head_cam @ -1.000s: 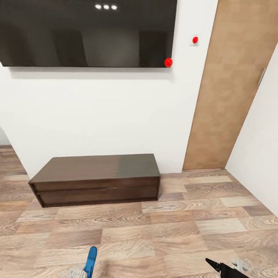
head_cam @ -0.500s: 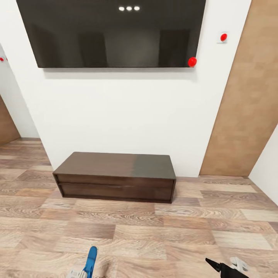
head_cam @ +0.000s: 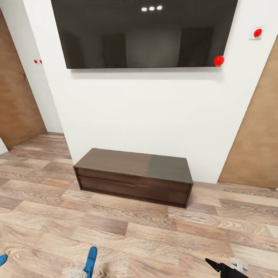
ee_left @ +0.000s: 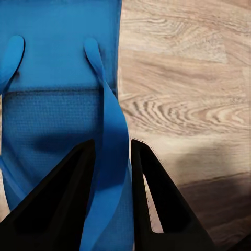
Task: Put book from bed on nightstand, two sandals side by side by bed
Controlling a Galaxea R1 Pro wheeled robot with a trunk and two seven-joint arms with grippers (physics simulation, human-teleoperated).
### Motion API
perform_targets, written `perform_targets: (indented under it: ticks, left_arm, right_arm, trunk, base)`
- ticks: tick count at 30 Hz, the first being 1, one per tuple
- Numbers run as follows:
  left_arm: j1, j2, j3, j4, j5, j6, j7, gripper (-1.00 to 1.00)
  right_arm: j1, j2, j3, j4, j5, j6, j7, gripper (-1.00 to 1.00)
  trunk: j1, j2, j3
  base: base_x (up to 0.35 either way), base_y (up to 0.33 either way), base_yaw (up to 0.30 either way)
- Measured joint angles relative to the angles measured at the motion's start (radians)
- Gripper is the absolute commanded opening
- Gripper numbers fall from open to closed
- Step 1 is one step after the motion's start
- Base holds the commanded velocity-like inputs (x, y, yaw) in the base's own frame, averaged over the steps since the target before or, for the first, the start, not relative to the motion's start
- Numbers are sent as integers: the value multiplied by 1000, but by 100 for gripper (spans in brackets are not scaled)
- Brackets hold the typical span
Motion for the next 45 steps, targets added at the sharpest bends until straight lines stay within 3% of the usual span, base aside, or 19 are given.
perform_targets:
  ticks: [45]
  left_arm:
    - [0,-1,0,1,-1,0,0,-100]
  right_arm:
    - [0,6,0,5,0,0,0,100]
  trunk:
    - [0,0,0]
  base:
    - [0,0,286]
